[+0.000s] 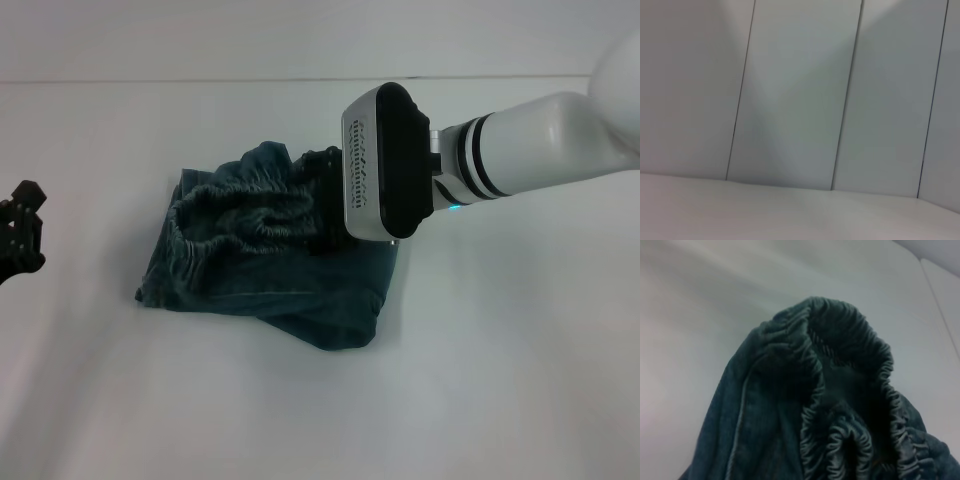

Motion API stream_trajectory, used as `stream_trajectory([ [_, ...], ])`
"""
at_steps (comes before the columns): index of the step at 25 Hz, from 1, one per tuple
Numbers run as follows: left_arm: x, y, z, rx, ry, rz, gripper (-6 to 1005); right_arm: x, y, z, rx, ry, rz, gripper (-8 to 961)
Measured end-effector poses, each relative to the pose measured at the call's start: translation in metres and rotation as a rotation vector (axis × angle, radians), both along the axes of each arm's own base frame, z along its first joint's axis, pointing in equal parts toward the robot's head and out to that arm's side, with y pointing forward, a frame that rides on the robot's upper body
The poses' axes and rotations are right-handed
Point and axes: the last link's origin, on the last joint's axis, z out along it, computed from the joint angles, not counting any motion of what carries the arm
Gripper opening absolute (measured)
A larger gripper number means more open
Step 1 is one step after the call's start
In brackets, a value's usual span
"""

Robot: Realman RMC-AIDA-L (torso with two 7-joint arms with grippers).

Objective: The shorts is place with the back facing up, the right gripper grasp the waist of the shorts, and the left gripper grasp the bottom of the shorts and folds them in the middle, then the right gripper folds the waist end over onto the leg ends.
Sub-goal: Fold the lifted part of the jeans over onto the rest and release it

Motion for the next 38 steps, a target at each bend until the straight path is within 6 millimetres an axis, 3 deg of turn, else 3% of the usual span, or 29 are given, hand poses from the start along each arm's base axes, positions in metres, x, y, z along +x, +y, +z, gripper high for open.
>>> stream_trajectory([
  [9, 0.002, 0.004, 0.001, 0.003, 0.002, -0.005, 3, -0.018, 0.005, 0.002, 0.008, 0.019, 0.046, 804],
  [23, 0.004, 0.008, 0.001, 0.004, 0.005, -0.01, 2, -0.005, 0.014, -0.008, 0.034, -0.063, 0.05, 688],
  [29, 0.005, 0.009, 0.001, 0.002, 0.005, -0.013, 3, -0.014, 0.019, -0.006, 0.069, -0.024, 0.106, 458],
  [38, 0.005, 0.006, 0.0, -0.003, -0.002, -0.018, 3, -0.031, 0.033, 0.002, 0.142, -0.022, 0.209, 259],
])
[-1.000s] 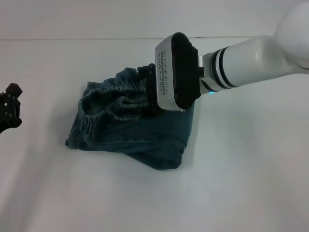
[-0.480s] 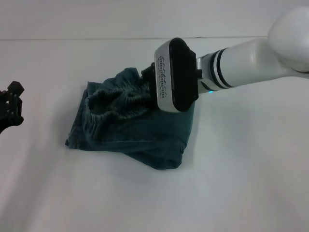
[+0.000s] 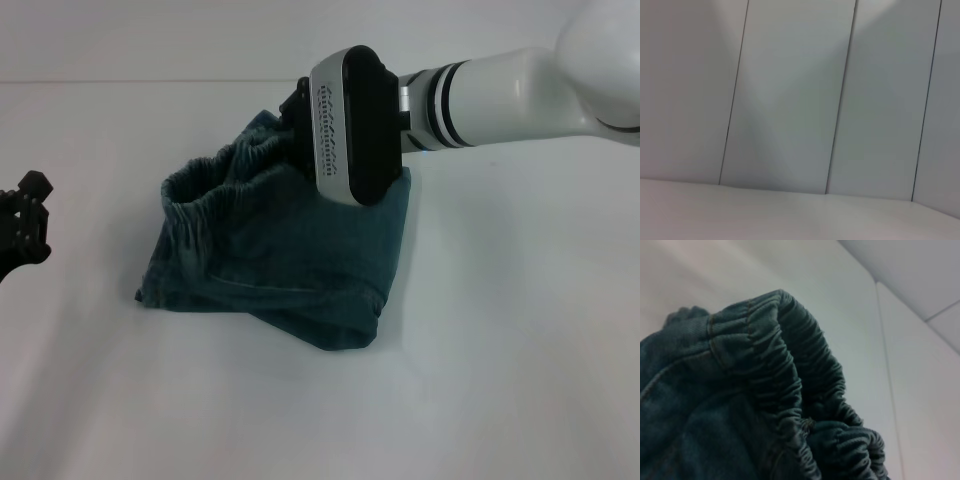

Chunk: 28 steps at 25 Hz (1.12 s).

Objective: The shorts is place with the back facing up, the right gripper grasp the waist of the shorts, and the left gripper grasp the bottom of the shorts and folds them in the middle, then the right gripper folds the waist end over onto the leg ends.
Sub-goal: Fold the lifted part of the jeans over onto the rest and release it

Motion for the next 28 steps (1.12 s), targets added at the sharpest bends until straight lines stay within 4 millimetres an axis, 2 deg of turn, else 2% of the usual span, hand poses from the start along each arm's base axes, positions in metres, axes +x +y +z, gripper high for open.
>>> stream_trajectory([
  [7, -0.001, -0.003, -0.003, -0.007, -0.011, 0.007, 2, -0.007, -0.001, -0.001, -0.005, 0.046, 0.058, 152],
  [15, -0.002, -0.005, -0.003, -0.008, -0.013, 0.012, 3, -0.008, -0.001, -0.001, 0.012, 0.045, 0.069, 579],
  [21, -0.004, -0.005, -0.004, -0.009, -0.011, 0.02, 3, -0.015, 0.001, 0.012, 0.075, 0.097, 0.103, 818],
  [28, -0.002, -0.003, -0.004, -0.009, -0.01, 0.016, 3, -0.028, -0.006, 0.028, 0.094, 0.208, 0.122, 850],
])
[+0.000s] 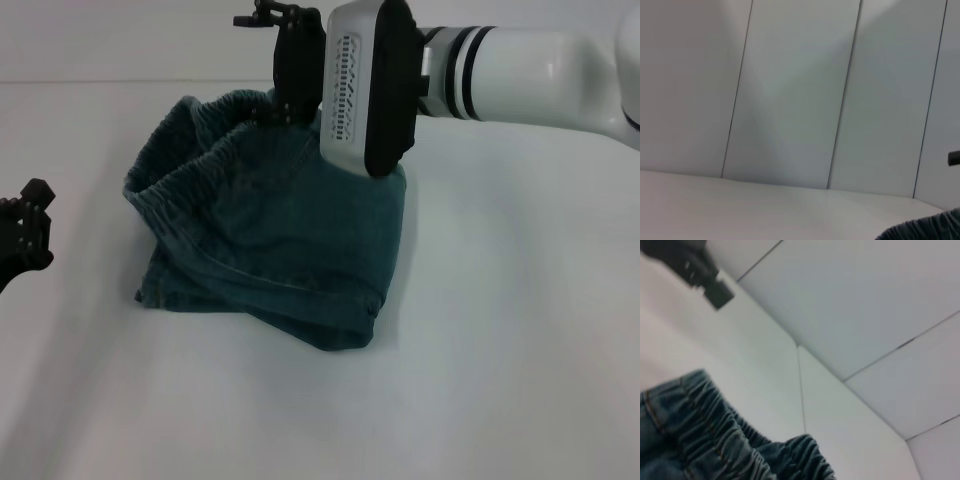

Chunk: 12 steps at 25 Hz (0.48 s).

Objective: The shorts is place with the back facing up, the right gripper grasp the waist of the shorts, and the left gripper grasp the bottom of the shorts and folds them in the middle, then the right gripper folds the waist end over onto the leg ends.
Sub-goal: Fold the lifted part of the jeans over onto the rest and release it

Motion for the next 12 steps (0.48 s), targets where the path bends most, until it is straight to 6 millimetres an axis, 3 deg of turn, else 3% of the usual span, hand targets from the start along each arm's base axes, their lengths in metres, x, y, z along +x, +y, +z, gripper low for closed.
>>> stream_trajectory([
  [5, 0.0, 0.0, 0.0, -0.002, 0.002, -0.002, 2, 0.006, 0.001, 0.001, -0.04, 0.029, -0.042, 867],
  [12, 0.001, -0.001, -0.001, -0.002, -0.002, -0.006, 2, 0.025, 0.003, -0.014, -0.094, 0.028, -0.147, 863],
])
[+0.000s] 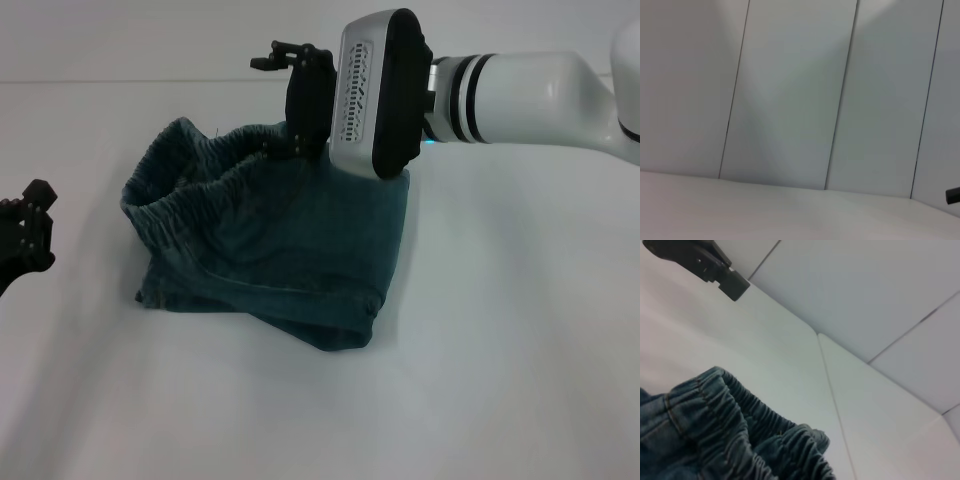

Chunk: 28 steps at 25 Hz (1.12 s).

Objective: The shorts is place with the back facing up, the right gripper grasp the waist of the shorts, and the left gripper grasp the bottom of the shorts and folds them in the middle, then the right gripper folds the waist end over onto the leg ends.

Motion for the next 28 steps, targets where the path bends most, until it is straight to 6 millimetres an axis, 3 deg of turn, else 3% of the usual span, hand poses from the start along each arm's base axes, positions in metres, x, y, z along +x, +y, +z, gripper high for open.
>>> stream_trajectory([
  [14, 0.0, -0.002, -0.003, -0.006, -0.004, 0.002, 2, 0.011, 0.004, 0.005, -0.007, 0.119, -0.147, 857],
  [20, 0.0, -0.003, -0.003, 0.0, 0.024, -0.008, 2, 0.02, 0.006, 0.021, 0.01, 0.224, -0.229, 856],
  [23, 0.003, -0.004, -0.003, -0.015, 0.048, -0.04, 3, 0.033, -0.006, 0.037, -0.029, 0.353, -0.315, 856],
  [28, 0.01, -0.006, -0.01, -0.109, 0.065, -0.102, 25, 0.067, -0.049, 0.057, -0.17, 0.512, -0.489, 855],
])
